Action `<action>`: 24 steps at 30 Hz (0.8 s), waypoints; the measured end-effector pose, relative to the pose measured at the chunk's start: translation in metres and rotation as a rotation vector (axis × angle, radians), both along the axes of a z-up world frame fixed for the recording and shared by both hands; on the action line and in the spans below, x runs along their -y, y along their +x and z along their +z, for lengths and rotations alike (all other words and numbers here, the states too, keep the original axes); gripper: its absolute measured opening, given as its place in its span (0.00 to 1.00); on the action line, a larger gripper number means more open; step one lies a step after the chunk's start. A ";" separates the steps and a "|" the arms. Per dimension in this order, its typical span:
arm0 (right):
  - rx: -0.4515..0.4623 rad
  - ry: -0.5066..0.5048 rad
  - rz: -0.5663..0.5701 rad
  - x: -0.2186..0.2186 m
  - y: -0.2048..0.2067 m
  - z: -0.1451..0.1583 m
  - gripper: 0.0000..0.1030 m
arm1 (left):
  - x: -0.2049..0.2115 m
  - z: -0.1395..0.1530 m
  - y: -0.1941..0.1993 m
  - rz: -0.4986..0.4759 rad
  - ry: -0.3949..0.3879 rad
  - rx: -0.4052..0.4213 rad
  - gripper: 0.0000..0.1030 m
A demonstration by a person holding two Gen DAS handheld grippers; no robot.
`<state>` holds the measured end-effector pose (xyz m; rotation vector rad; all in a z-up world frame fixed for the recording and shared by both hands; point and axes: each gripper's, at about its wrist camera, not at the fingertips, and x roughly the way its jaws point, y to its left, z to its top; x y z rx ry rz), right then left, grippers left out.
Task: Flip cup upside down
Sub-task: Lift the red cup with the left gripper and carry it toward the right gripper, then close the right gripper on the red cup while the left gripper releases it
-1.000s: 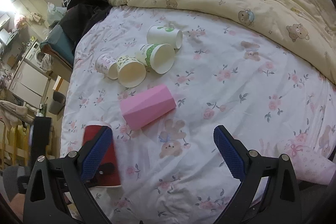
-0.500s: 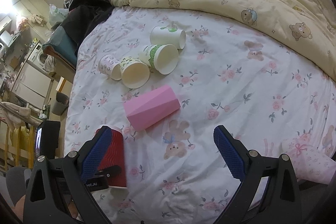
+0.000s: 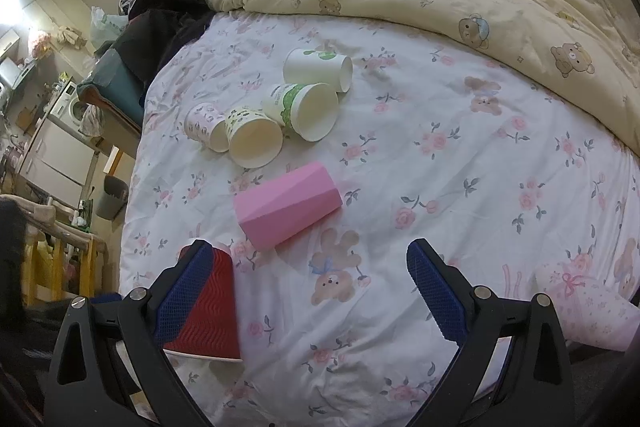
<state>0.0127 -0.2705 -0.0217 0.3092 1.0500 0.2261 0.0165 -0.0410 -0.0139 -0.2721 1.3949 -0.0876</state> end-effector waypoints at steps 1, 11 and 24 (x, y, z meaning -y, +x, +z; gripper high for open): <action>-0.001 -0.001 0.001 0.000 0.000 0.000 0.96 | -0.005 0.005 0.001 0.013 -0.002 0.012 0.92; -0.009 -0.042 0.027 -0.012 0.002 -0.004 0.96 | -0.047 0.000 0.002 0.029 0.075 0.053 0.92; -0.066 -0.083 0.076 -0.036 0.007 -0.024 0.96 | -0.100 -0.048 -0.002 0.204 -0.033 -0.004 0.92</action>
